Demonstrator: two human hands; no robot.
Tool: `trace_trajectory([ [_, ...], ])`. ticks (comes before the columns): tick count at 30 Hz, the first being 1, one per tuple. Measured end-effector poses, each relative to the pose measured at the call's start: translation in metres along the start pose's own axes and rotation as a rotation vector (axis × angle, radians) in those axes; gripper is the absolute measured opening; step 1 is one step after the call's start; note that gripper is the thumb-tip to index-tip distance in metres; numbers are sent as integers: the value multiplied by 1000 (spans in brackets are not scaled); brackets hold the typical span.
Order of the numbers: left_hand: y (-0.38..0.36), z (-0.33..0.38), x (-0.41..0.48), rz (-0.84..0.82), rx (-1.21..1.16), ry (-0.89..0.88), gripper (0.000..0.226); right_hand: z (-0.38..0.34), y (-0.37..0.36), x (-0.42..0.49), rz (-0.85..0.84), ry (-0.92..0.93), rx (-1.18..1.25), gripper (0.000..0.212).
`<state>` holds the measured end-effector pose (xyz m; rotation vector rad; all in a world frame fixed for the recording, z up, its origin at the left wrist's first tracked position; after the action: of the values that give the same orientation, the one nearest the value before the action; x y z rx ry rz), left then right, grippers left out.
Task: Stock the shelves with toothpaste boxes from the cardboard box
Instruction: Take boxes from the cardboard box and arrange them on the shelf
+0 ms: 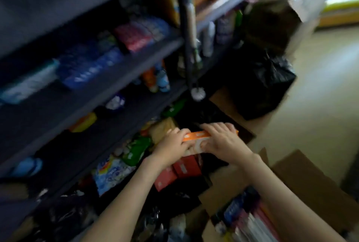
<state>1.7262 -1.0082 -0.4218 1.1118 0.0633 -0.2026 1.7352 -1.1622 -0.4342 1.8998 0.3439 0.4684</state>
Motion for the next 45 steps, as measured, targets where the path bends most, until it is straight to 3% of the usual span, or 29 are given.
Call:
trace_trajectory([
  [6, 161, -106, -38, 272, 23, 206, 38, -158, 30, 123, 122, 477, -32, 65],
  [11, 228, -212, -83, 448, 35, 367, 37, -279, 6, 178, 266, 729, -46, 66],
  [17, 250, -319, -118, 732, 273, 562, 44, -378, -62, 229, 295, 821, -33, 75],
  [20, 249, -363, -124, 812, 325, 695, 37, -406, -94, 248, 260, 830, 4, 82],
  [25, 231, -402, -128, 1011, 208, 899, 51, -430, -136, 273, 163, 835, 31, 83],
  [29, 214, -405, -118, 1192, -117, 920, 69, -423, -142, 297, 195, 772, 28, 70],
  [41, 244, -421, -33, 959, -160, 723, 75, -378, -137, 351, 68, 534, 74, 71],
  [45, 245, -431, -24, 950, -186, 728, 73, -379, -151, 358, 60, 545, 76, 74],
])
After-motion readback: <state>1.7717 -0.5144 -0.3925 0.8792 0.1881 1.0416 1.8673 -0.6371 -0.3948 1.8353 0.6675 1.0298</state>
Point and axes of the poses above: each hand's wrist, its own x-axis towards the middle knuckle, its own y-axis out of the back of the hand, z = x × y, the point moved 6 cm from there along x, towards the middle knuckle, and after that the axes turned 12 degrees about z, right-handed, at the moved point
